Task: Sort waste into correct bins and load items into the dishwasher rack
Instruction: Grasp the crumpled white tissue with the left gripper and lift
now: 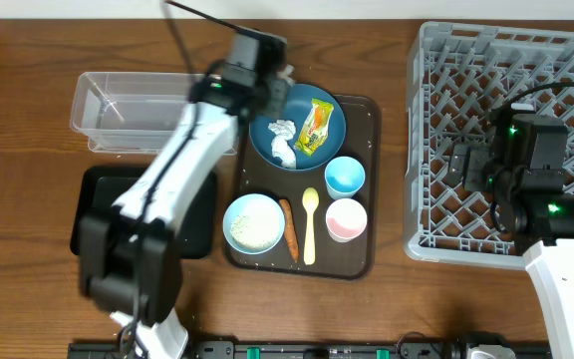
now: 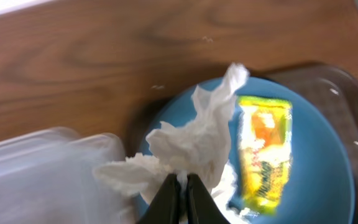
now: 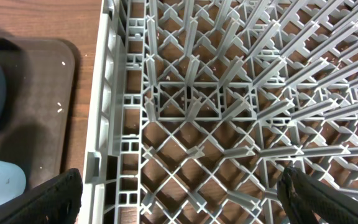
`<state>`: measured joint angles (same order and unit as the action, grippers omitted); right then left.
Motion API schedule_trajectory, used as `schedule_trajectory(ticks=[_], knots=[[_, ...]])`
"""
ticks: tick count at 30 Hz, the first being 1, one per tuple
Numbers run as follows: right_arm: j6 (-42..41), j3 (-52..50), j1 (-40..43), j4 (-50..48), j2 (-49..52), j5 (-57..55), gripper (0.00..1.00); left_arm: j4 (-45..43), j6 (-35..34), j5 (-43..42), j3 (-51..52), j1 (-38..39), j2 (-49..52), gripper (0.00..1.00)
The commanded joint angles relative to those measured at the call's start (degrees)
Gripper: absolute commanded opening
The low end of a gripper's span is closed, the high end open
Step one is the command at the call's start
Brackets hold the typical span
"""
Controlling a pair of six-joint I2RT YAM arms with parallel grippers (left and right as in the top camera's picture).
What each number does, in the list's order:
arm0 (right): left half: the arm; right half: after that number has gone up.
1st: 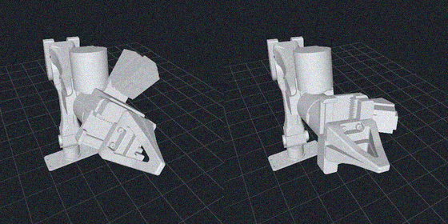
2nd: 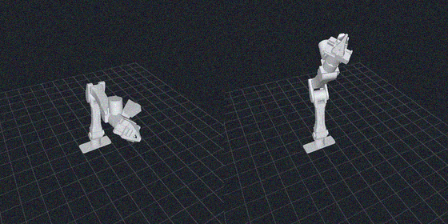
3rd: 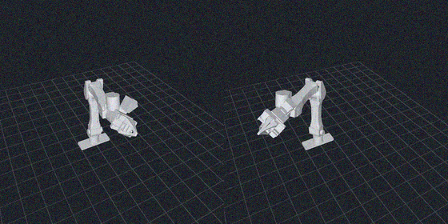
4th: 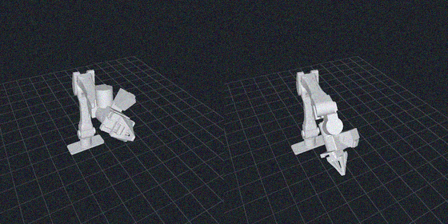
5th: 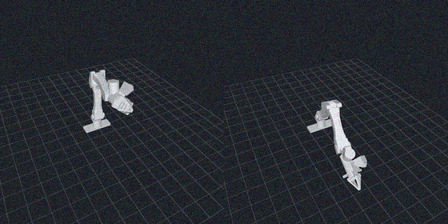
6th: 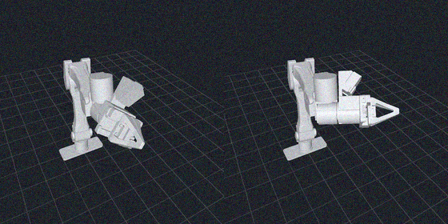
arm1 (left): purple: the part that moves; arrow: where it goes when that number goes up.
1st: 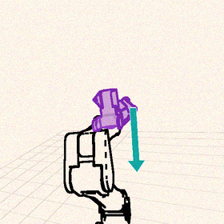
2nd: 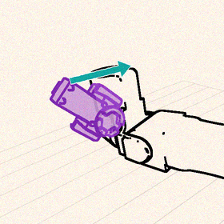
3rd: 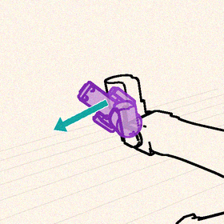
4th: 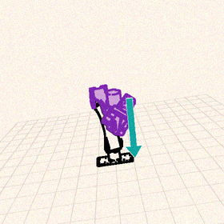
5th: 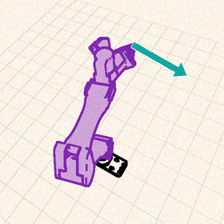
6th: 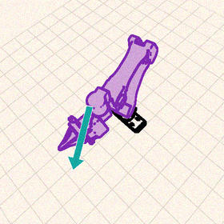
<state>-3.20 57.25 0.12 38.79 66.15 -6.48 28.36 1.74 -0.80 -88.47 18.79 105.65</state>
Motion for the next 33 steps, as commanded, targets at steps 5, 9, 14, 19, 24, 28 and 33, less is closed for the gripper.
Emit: schedule_trajectory(ticks=[5,9,14,19,24,28,33], knots=[[0.7,1.1,-0.9,0.1,-0.5,-0.6,0.99,7.1,-0.9,6.4,-0.5,-7.8,-0.8,0.06],[0.7,1.1,-0.9,0.1,-0.5,-0.6,0.99,8.3,-4.0,6.4,0.0,-10.8,0.0,0.07],[0.7,1.1,-0.9,0.3,-0.5,-0.6,0.99,8.8,-3.9,4.0,0.2,-11.2,-0.1,0.48],[0.7,1.1,-0.9,0.4,-0.5,-0.6,0.99,8.9,-3.9,-3.6,0.2,-9.7,-0.2,0.5],[0.7,1.1,-0.9,0.5,-0.5,-0.6,0.99,8.7,-2.6,-9.2,0.2,-6.2,-0.1,0.51],[0.7,1.1,-0.9,0.5,-0.5,-0.6,0.99,8.7,-0.2,-9.1,0.2,-2.8,1.2,0.51],[0.7,1.0,-0.9,0.5,-0.5,-0.6,0.99,8.2,0.2,-9.1,0.2,0.4,5.3,0.51]])
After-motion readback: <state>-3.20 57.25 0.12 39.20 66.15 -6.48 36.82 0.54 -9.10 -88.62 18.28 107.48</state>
